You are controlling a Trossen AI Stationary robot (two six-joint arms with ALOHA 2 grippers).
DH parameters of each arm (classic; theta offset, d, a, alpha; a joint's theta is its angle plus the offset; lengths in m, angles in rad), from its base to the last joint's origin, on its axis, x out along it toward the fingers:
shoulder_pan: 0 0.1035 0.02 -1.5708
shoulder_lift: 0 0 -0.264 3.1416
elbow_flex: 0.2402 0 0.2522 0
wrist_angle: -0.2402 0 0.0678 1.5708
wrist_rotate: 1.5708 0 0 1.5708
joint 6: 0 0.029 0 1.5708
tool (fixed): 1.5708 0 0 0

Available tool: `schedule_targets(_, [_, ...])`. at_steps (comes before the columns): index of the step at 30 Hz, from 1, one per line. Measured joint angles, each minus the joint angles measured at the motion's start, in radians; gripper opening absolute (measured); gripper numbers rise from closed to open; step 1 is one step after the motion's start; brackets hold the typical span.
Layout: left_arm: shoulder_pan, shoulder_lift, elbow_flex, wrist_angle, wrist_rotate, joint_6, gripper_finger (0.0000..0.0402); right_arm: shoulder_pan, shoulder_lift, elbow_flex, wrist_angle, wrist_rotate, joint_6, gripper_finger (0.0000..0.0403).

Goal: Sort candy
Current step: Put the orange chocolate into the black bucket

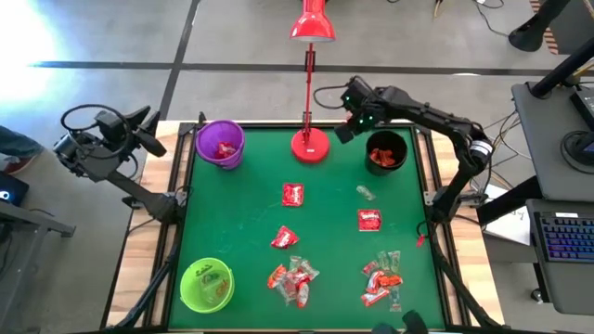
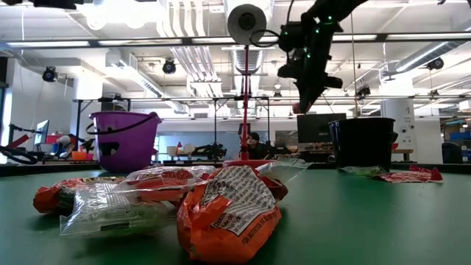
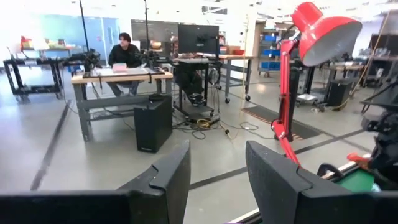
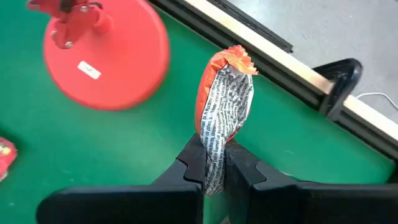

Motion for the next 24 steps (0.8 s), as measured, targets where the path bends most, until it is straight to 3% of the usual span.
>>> schedule_targets(11, [0.0, -0.099, 0.0, 0.003, 0.0, -0.027, 0.0137, -0.037, -0.007, 0.0, -0.02, -0.067, -0.031, 0.0019])
schedule_targets(18, [0.0, -0.106, -0.002, 0.003, 0.006, -0.003, 0.0137, -0.037, -0.038, 0.0, -0.206, -0.077, 0.001, 0.0019])
schedule_targets(24, [0.0, -0.095, -0.004, 0.003, 0.08, 0.006, 0.0137, -0.036, -0.075, 0.0, -0.291, -0.076, 0.051, 0.0019])
